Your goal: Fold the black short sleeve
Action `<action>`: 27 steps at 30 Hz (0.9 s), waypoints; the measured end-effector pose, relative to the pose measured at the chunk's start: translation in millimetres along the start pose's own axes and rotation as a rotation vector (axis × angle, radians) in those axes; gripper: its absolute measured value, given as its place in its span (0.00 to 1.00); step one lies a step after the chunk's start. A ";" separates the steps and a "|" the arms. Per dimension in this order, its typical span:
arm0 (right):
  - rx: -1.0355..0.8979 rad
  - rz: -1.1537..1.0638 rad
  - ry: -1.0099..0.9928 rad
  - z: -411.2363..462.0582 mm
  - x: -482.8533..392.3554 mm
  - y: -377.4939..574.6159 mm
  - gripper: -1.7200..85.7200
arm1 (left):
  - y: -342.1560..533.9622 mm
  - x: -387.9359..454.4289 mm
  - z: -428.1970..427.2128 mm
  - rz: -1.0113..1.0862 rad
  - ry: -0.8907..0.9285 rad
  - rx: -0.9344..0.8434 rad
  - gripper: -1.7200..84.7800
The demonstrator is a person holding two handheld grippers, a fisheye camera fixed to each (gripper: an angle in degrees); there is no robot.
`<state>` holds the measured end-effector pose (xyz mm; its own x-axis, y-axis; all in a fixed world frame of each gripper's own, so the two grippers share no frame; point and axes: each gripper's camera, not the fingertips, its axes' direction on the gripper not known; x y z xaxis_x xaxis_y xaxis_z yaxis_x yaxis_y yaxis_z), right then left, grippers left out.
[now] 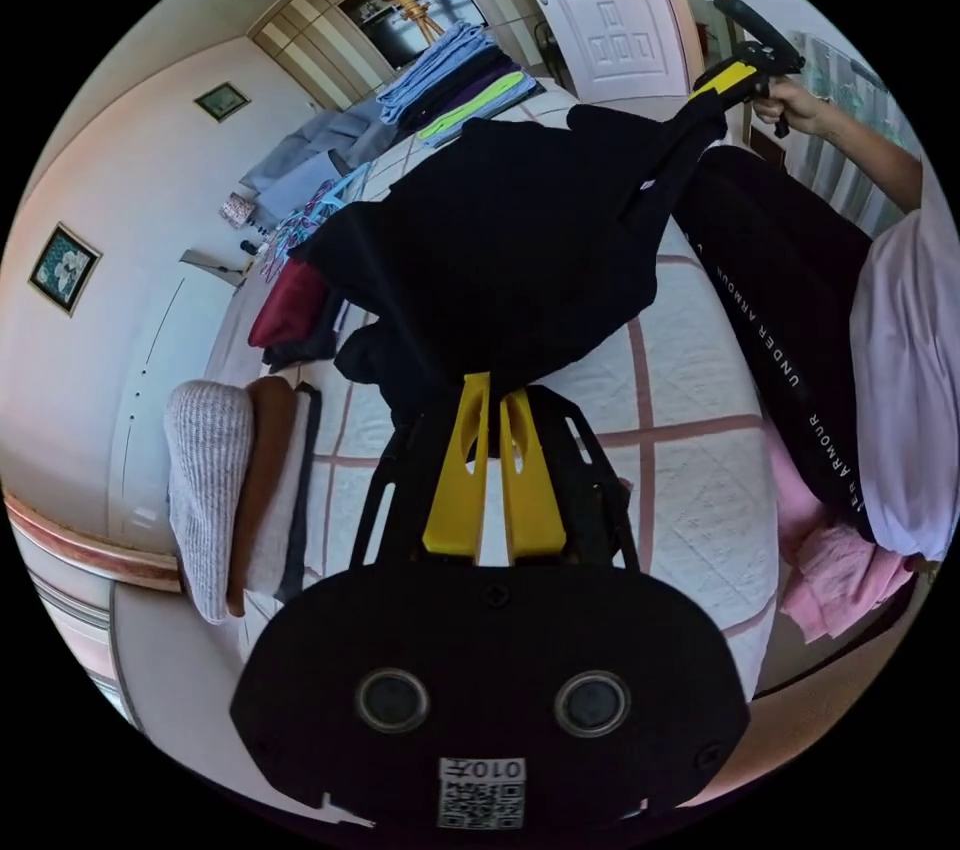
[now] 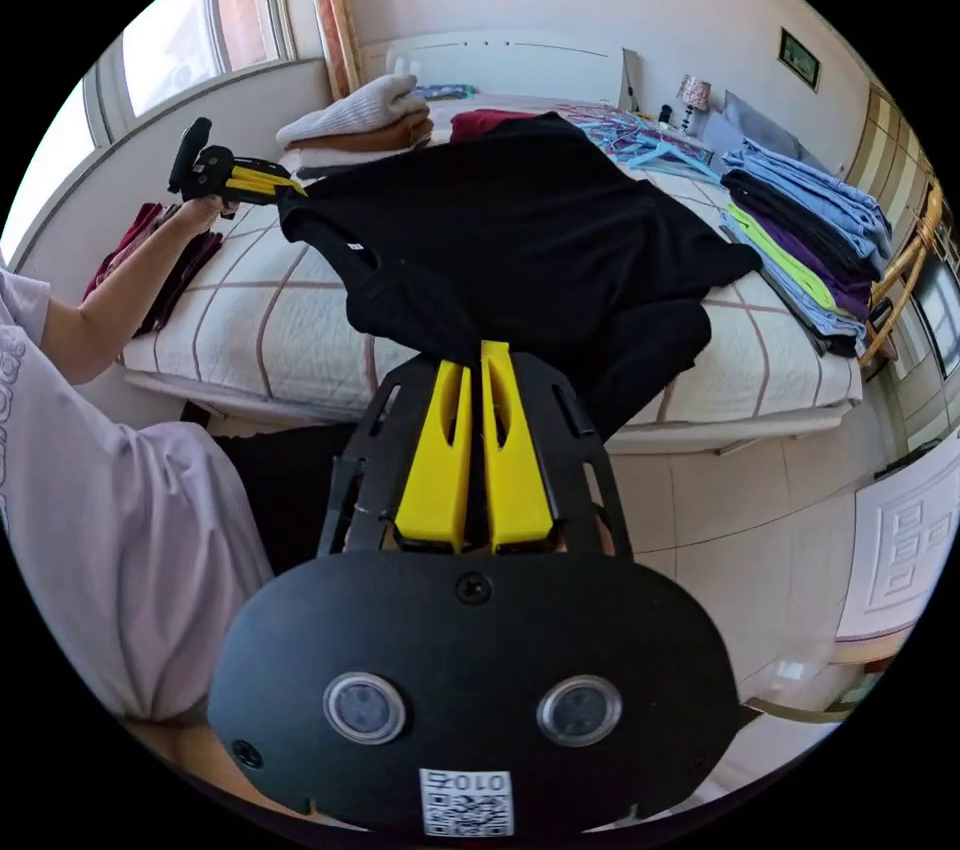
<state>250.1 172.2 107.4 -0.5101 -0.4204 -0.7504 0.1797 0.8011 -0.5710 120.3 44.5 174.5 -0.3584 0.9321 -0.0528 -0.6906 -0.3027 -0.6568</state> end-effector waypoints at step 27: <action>-0.273 -0.121 -0.064 -27.0 75.3 19.7 0.06 | 81.8 187.1 45.8 0.133 0.173 -0.219 0.02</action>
<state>192.6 167.8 48.6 -0.4585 -0.5389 -0.7067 -0.1162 0.8247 -0.5535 -32.0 185.0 145.3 -0.3110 0.9129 -0.2643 -0.4862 -0.3917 -0.7811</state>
